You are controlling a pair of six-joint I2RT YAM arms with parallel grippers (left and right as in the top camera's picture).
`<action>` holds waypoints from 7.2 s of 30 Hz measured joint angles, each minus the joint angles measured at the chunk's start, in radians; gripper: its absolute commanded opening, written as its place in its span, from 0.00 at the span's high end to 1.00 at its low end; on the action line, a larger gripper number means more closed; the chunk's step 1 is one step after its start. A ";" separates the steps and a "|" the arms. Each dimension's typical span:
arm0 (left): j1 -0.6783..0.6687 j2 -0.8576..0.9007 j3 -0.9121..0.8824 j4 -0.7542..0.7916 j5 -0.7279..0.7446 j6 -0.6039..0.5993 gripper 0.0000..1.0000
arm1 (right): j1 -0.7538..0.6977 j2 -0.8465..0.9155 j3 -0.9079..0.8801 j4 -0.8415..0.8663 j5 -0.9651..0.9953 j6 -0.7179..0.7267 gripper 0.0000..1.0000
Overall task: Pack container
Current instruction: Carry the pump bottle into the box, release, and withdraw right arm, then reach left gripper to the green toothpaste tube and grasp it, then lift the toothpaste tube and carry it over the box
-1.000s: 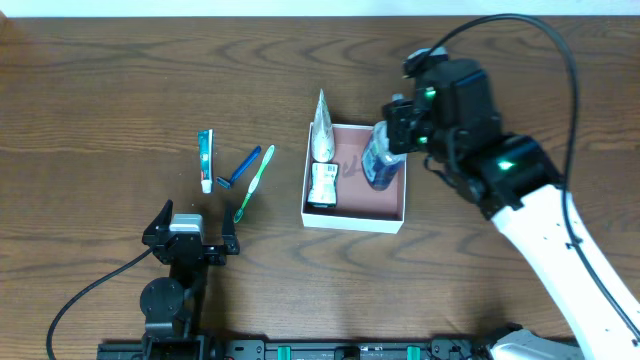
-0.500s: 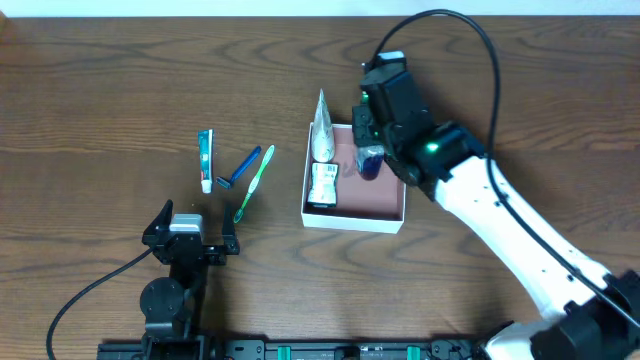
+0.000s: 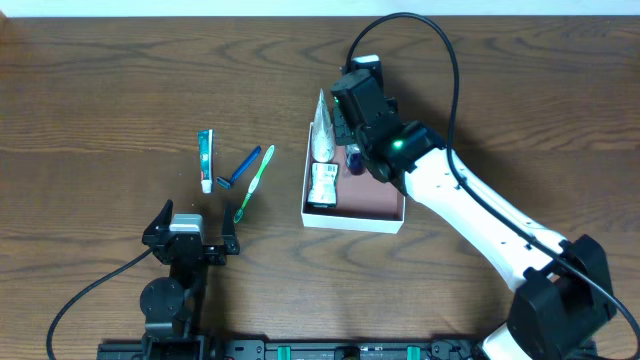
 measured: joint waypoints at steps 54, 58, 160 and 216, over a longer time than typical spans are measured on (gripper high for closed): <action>0.000 0.000 0.000 0.000 0.000 0.000 0.02 | 0.000 0.076 0.001 0.080 -0.004 0.003 0.56; 0.000 0.000 0.000 0.000 0.000 0.000 0.02 | 0.000 0.075 0.001 0.080 -0.004 0.001 0.48; 0.061 1.801 1.055 -0.400 -0.042 -0.127 0.15 | -0.641 -0.437 0.017 -0.555 0.018 0.180 0.01; -0.714 1.194 1.174 -0.524 -0.008 -0.411 0.94 | -0.641 -0.437 0.017 -0.555 0.018 0.180 0.01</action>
